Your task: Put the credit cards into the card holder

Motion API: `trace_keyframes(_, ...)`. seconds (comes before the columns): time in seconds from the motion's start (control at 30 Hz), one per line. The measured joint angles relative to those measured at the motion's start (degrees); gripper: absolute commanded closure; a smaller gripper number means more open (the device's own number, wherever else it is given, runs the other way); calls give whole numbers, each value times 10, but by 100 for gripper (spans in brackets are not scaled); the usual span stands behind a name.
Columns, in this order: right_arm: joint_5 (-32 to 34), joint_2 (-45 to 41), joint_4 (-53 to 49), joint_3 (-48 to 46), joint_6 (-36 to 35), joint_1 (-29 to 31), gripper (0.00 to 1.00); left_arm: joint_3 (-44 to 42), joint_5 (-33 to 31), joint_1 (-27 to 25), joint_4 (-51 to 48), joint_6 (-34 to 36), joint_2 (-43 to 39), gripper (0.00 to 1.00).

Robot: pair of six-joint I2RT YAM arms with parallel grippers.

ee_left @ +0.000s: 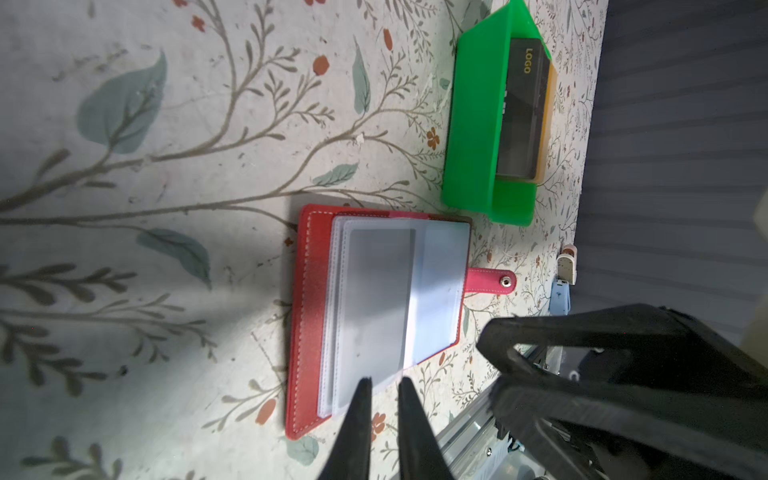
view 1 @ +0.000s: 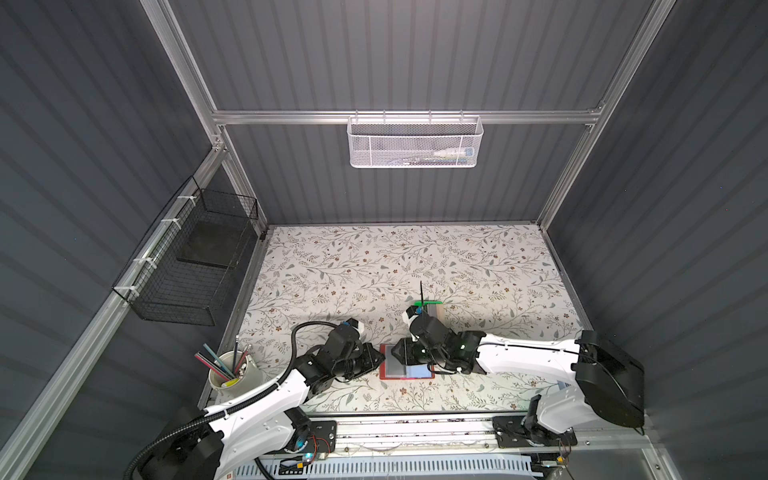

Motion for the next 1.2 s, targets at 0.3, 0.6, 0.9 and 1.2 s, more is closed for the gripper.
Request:
trace_keyframes(0.3,29,-98,-57,-20,-26,-49,63,45,6,0,1,42,61,85)
trace_keyframes(0.6,36,-189,-126,-56,-51,-155,44,183,17,0,17,97,208,86)
trace_keyframes(0.9,34,-197,-163,-57,-82,-214,20,289,32,0,14,142,308,84)
trace_keyframes(1.2,37,-192,-162,-56,-105,-240,1,372,67,0,3,173,393,83)
